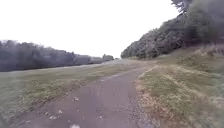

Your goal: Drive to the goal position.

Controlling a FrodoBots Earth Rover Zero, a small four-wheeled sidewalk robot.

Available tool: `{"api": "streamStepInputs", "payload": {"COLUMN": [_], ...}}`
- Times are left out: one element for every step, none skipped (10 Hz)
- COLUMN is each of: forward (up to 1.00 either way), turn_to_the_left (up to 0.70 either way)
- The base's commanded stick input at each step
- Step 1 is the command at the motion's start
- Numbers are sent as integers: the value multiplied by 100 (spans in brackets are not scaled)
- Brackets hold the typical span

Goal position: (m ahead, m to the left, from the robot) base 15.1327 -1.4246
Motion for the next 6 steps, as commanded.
{"api": "streamStepInputs", "payload": {"forward": [60,60,60,60,60,60], "turn_to_the_left": [1,1,1,1,1,1]}}
